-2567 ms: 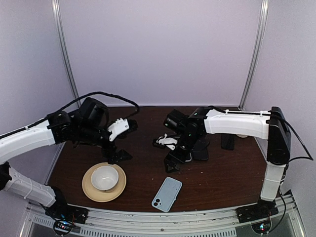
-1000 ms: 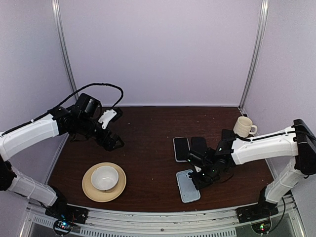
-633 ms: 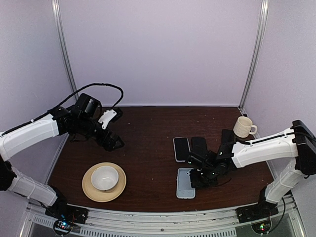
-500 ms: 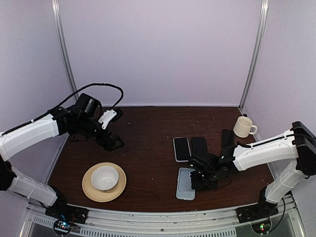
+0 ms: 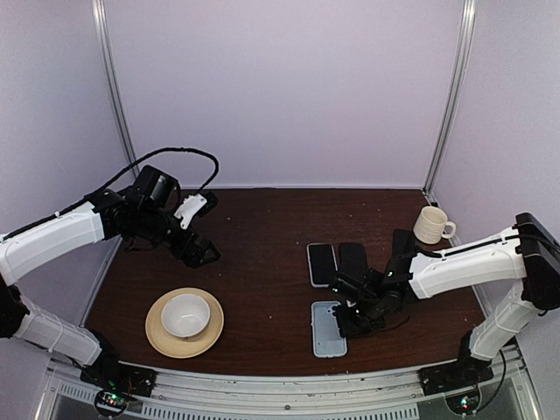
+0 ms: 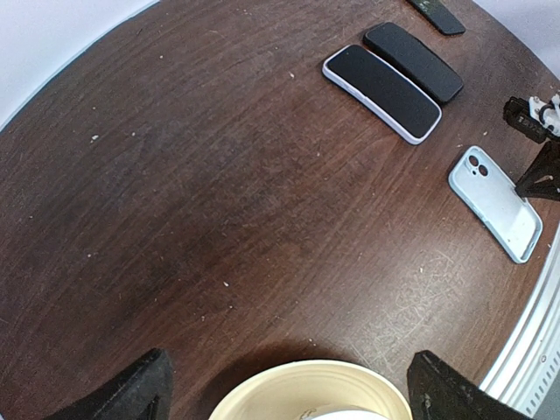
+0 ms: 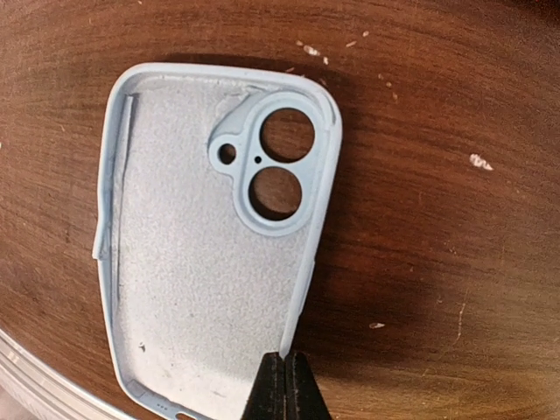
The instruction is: Put the phone into the phone case
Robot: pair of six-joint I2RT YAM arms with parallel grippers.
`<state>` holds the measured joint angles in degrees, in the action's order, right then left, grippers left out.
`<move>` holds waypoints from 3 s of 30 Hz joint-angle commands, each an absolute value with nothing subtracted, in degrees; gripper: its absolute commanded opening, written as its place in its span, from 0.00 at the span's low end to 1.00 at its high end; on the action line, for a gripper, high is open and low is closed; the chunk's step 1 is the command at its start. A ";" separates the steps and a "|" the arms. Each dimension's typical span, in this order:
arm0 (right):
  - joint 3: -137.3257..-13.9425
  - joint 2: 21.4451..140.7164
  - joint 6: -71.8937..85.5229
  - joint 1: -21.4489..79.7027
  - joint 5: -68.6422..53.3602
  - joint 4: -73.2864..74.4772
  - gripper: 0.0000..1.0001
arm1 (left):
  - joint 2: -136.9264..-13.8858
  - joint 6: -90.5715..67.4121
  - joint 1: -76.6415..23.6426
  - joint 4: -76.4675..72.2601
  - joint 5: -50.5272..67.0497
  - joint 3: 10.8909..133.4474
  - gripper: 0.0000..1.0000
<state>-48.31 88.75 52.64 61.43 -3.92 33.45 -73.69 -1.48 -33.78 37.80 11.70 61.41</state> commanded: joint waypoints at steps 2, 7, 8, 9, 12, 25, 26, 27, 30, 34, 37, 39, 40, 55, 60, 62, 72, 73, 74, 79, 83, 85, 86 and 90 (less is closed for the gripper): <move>-48.95 88.46 51.44 61.88 -2.76 35.43 0.00 | -73.97 -1.89 -33.31 37.28 12.75 63.00 0.97; -50.74 89.62 49.02 61.83 -1.99 38.16 0.15 | -73.91 -1.80 -33.31 37.27 12.92 63.02 0.98; -52.03 89.90 47.24 61.67 -1.45 40.18 0.27 | -73.92 -1.84 -33.31 37.33 12.99 62.95 0.98; -53.55 89.72 45.65 61.46 -0.60 42.04 0.37 | -73.81 -1.77 -33.31 37.32 13.04 62.93 0.98; -58.21 87.19 41.26 59.63 4.49 47.35 0.60 | -73.81 -1.76 -33.31 37.30 13.15 62.93 0.97; -65.05 86.77 21.93 20.95 10.39 35.39 0.99 | -74.79 -1.45 -33.31 37.35 13.10 62.67 0.98; -67.12 89.50 21.32 18.58 9.08 36.45 0.99 | -75.01 -1.46 -33.31 37.39 13.10 62.67 0.97; -69.80 92.53 21.21 16.43 7.66 38.43 0.99 | -75.38 -1.41 -33.31 37.36 13.12 62.74 0.98; -76.87 101.16 20.09 11.63 1.98 42.74 0.99 | -77.21 -1.28 -33.24 38.37 13.16 63.58 0.98; -82.39 109.34 20.30 9.06 1.29 43.91 0.98 | -79.52 -1.20 -33.22 39.95 14.16 64.77 0.97; -85.86 113.90 21.05 7.90 2.14 45.71 0.98 | -80.14 -1.18 -33.22 40.17 14.39 64.95 0.98; -87.74 116.34 21.32 7.41 3.59 46.94 0.98 | -80.24 -1.20 -33.22 40.17 14.65 64.95 0.98; -88.41 117.21 21.33 7.40 4.40 47.24 0.98 | -80.24 -1.11 -33.20 40.17 14.82 64.95 0.97; -92.02 122.48 19.96 5.60 3.21 50.60 0.94 | -79.55 -0.89 -33.22 40.23 15.47 65.04 0.97; -92.49 121.77 18.64 5.24 4.49 52.47 0.93 | -79.55 -0.92 -33.22 40.17 15.87 65.00 0.98; -92.81 122.02 18.12 5.20 3.78 53.03 0.94 | -79.81 -0.93 -33.22 40.22 16.10 65.12 0.97; -92.44 126.23 18.29 4.84 -4.01 50.77 0.88 | -79.84 -0.88 -33.22 40.23 16.26 65.13 0.98; -92.38 126.25 18.10 4.79 -4.48 50.72 0.85 | -79.78 -0.86 -33.22 40.25 16.26 65.13 0.98; -92.31 126.24 17.92 4.83 -4.73 50.79 0.82 | -79.66 -0.82 -33.22 40.25 16.28 65.13 0.98; -91.99 124.92 16.71 4.82 -4.66 51.70 0.68 | -79.62 -0.80 -33.18 40.25 16.47 65.13 0.98; -91.38 122.78 15.25 4.98 -4.99 51.93 0.62 | -79.69 -0.73 -33.20 40.28 16.33 65.04 0.97; -90.60 120.67 14.92 5.12 -5.28 51.47 0.61 | -79.67 -0.62 -33.22 40.18 16.20 64.96 0.97; -89.97 119.31 14.94 5.29 -5.32 51.16 0.60 | -79.75 -0.58 -33.20 40.24 15.88 64.95 0.97; -86.44 112.89 15.26 6.94 -4.79 48.91 0.58 | -80.12 -0.59 -33.22 40.25 15.48 64.87 0.95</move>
